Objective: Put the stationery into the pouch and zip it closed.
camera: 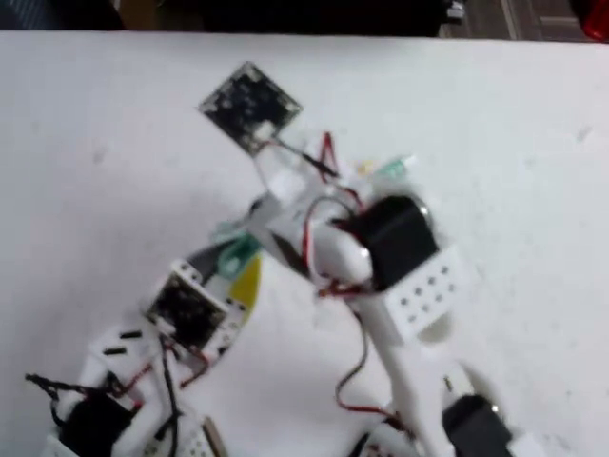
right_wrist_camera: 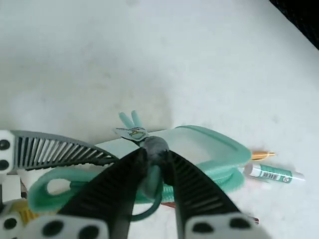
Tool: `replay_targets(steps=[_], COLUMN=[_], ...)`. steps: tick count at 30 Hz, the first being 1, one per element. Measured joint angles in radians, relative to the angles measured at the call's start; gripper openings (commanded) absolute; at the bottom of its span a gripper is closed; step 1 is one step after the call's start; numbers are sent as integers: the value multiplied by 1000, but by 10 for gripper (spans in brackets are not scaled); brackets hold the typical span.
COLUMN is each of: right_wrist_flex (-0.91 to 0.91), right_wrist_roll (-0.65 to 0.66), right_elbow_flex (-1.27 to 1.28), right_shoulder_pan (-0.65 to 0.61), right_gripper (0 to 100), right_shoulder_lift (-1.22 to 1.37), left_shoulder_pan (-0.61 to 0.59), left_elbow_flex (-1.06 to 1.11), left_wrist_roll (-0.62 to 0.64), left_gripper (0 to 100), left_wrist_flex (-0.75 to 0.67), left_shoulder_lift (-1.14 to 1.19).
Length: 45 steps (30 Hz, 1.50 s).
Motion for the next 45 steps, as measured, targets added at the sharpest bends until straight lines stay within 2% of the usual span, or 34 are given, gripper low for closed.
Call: replay_targets(steps=[8, 16, 19, 22, 25, 28, 31, 37, 40, 42, 45], right_wrist_flex=[0, 0, -18, -100, -150, -163, -141, -3, 0, 0, 0], right_wrist_roll=[26, 107, 91, -32, -204, -242, -207, -181, -146, -72, 5], right_elbow_flex=[89, 278, 226, 127, 44, -44, -180, -476, -486, -454, -341], right_shoulder_pan=[176, 186, 186, 135, 46, -55, -120, -123, -135, -143, -137], right_gripper=[16, 20, 124, 262, 265, 262, 262, 231, 172, 132, 165], right_shoulder_lift=[-227, -365, -367, -351, -256, -94, 72, 359, 431, 434, 422], left_shoulder_pan=[-80, -94, -94, -94, -94, -94, -94, -52, -51, -51, -51], left_elbow_flex=[2, 2, 2, 2, 2, 2, 20, 34, 34, 34, 34], left_wrist_roll=[5, 5, 5, 5, 5, 5, 5, 2, 0, 0, 0], left_gripper=[23, 23, 23, 23, 23, 23, 23, 23, 23, 23, 23], left_wrist_flex=[-17, -17, -17, -17, -17, -17, -29, -51, -51, -51, -51], left_shoulder_lift=[2, 2, 2, 2, 2, 2, 0, 0, 0, 0, 0])
